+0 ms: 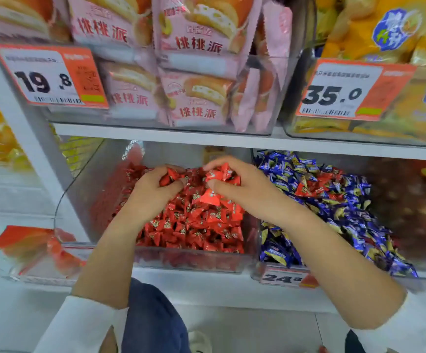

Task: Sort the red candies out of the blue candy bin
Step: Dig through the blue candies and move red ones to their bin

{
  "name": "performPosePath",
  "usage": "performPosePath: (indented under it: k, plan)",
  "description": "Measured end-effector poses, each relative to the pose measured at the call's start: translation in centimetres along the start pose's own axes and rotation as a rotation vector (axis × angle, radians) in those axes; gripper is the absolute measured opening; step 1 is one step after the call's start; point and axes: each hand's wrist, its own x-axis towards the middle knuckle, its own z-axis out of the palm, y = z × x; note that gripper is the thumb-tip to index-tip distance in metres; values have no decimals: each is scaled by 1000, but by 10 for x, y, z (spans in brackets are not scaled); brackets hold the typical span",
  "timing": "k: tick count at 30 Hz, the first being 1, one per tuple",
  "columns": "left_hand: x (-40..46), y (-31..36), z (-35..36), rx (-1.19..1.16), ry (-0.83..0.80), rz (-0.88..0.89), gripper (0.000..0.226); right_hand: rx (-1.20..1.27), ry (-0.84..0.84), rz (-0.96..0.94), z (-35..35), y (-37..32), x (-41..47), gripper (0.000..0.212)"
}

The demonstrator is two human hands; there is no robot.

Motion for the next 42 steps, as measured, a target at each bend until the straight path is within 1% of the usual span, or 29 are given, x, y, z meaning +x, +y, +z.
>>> performPosePath:
  k: [2,4,5,6,8,10,12,16,20,22,24,26,28,29,31,33,36,39,42]
  plan:
    - [1,-6,-7,-98,-32,-19,19,-108,-96,42,15,6,20,32]
    - [1,-10,-12,-163,-48,-50,28,-193,-209,89,20,14,31,52]
    - [2,-12,-14,-190,-49,-70,32,-211,-245,118,19,16,33,59]
    - [3,-13,-16,-213,-41,-86,34,-207,-249,143,17,15,32,60]
    - [5,-14,-18,-234,10,-113,33,-160,-181,162,8,14,26,49]
    - [7,-12,-18,-242,59,-128,27,-151,-103,130,-5,13,15,34]
    - [8,-10,-15,-200,108,-126,22,-180,-43,88,-20,15,-2,23]
    - [7,-3,5,-46,156,-53,14,-206,112,80,-50,35,-39,16]
    - [1,21,47,86,43,83,17,-262,164,126,-80,63,-75,16]
    - [0,37,72,107,-15,142,19,-282,193,180,-101,75,-87,18]
    - [3,51,95,108,-43,149,32,-299,211,249,-126,88,-94,16]
    - [7,64,115,86,-97,112,46,-331,216,337,-150,105,-97,16]
    - [11,75,134,63,-175,44,51,-370,240,429,-170,122,-95,30]
    - [14,79,141,53,-181,6,50,-356,259,468,-178,130,-91,37]
    - [21,81,153,19,-113,-65,52,-283,325,526,-185,139,-79,43]
    - [26,78,158,25,-56,-94,52,-194,384,566,-188,147,-64,45]
    - [27,74,159,82,-65,-99,53,-88,406,608,-186,158,-40,49]
    - [27,72,159,124,-61,-85,62,-158,335,705,-176,165,-21,53]
    - [27,72,159,127,-58,-78,66,-246,204,786,-161,164,-12,69]
